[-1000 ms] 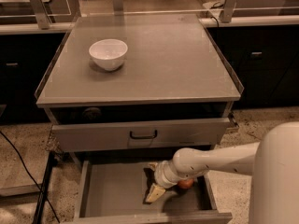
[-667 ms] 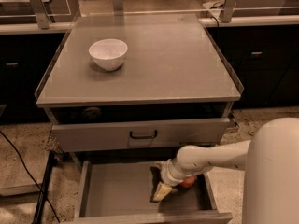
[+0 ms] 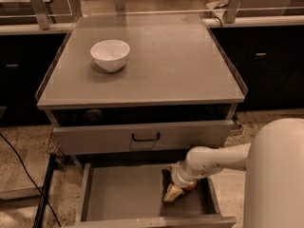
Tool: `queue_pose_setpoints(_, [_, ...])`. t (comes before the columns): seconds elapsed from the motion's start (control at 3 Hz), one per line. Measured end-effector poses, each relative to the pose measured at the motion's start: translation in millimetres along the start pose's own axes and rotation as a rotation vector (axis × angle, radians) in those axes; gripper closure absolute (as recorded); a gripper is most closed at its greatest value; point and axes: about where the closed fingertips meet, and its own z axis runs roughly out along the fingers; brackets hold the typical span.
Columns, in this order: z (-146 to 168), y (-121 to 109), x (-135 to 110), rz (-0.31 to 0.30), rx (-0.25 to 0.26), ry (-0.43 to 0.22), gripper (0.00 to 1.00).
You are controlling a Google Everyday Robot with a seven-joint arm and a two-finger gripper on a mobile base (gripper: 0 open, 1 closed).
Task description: Pick apple from middle drawer and place on counter
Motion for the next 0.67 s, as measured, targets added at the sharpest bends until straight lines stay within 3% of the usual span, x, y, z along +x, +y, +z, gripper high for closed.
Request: queue_pose_setpoints(0.67, [-23,-10,10,-0.014,0.062,0.057,0.17])
